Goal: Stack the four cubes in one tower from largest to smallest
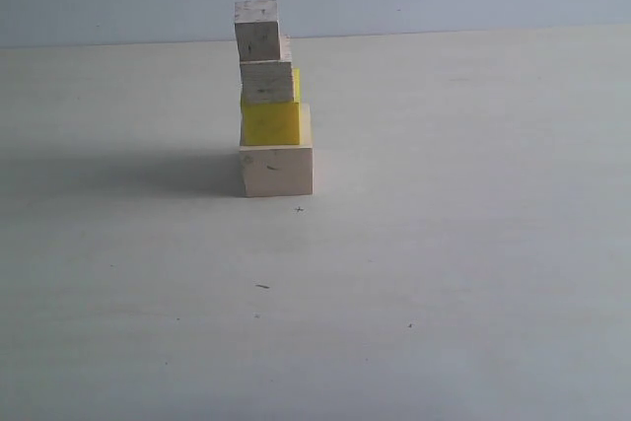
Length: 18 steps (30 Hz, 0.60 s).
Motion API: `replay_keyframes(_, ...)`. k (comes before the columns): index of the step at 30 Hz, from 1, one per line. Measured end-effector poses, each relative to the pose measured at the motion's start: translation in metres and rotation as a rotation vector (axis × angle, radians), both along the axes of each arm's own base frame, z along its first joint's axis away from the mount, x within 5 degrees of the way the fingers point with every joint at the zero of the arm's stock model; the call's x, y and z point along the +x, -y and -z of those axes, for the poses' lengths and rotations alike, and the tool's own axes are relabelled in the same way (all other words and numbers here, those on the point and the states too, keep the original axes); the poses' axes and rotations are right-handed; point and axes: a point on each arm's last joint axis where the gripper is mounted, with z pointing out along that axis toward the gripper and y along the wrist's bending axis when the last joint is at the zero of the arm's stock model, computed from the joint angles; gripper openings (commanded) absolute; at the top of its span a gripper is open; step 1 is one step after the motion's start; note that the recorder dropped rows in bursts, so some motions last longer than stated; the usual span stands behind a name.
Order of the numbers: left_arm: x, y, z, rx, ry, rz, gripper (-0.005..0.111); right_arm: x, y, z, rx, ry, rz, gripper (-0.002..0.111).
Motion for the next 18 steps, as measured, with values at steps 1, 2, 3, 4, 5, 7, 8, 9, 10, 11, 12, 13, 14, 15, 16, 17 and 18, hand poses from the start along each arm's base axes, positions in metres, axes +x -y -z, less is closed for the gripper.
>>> replay_keyframes(1,0.000,0.000,0.000,0.000,0.000,0.000,0.000,0.000,0.000,0.004,0.000,-0.007,0.000,0.000)
replay_keyframes(2,0.000,0.000,0.000,0.000,0.000,0.000,0.000,-0.001,0.000,0.010,-0.002,-0.012,-0.002,0.000)
replay_keyframes(3,0.000,0.000,0.000,0.000,0.000,0.000,0.000,-0.001,0.000,0.012,-0.002,-0.009,-0.007,0.000)
replay_keyframes(4,0.000,0.000,0.000,0.000,0.000,0.000,0.000,-0.002,-0.001,0.016,-0.002,-0.007,-0.012,0.000)
replay_keyframes(5,0.000,0.000,0.000,0.000,0.000,0.000,0.000,-0.002,-0.001,0.019,-0.002,-0.004,-0.016,0.000)
replay_keyframes(7,0.000,0.000,0.000,0.000,0.000,0.000,0.000,-0.003,-0.001,0.019,-0.003,0.015,-0.021,0.000)
replay_keyframes(8,0.000,0.000,0.000,0.000,0.000,0.000,0.000,-0.004,-0.001,0.018,-0.004,0.031,-0.023,0.000)
replay_keyframes(9,0.000,0.000,0.000,0.000,0.000,0.000,0.000,-0.004,-0.001,0.017,-0.004,0.041,-0.024,0.000)
replay_keyframes(10,0.000,0.000,0.000,0.000,0.000,0.000,0.000,-0.004,-0.001,0.017,-0.004,0.045,-0.024,0.000)
replay_keyframes(11,0.000,0.000,0.000,0.000,0.000,0.000,0.000,-0.004,-0.002,0.016,-0.007,0.047,-0.025,0.000)
replay_keyframes(12,0.000,0.000,0.000,0.000,0.000,0.000,0.000,-0.004,-0.002,0.016,-0.010,0.047,-0.026,0.000)
replay_keyframes(13,0.000,0.000,0.000,0.000,0.000,0.000,0.000,-0.004,-0.002,0.016,-0.017,0.047,-0.028,0.000)
replay_keyframes(14,0.000,0.000,0.000,0.000,0.000,0.000,0.000,-0.004,-0.002,0.016,-0.028,0.046,-0.031,0.000)
replay_keyframes(15,0.000,0.000,0.000,0.000,0.000,0.000,0.000,-0.004,-0.002,0.016,-0.038,0.045,-0.034,0.000)
replay_keyframes(16,0.000,0.000,0.000,0.000,0.000,0.000,0.000,-0.004,-0.002,0.017,-0.054,0.042,-0.038,0.000)
replay_keyframes(17,0.000,0.000,0.000,0.000,0.000,0.000,0.000,-0.004,-0.001,0.017,-0.066,0.039,-0.041,0.000)
replay_keyframes(18,0.000,0.000,0.000,0.000,0.000,0.000,0.000,-0.004,-0.001,0.017,-0.076,0.036,-0.044,0.000)
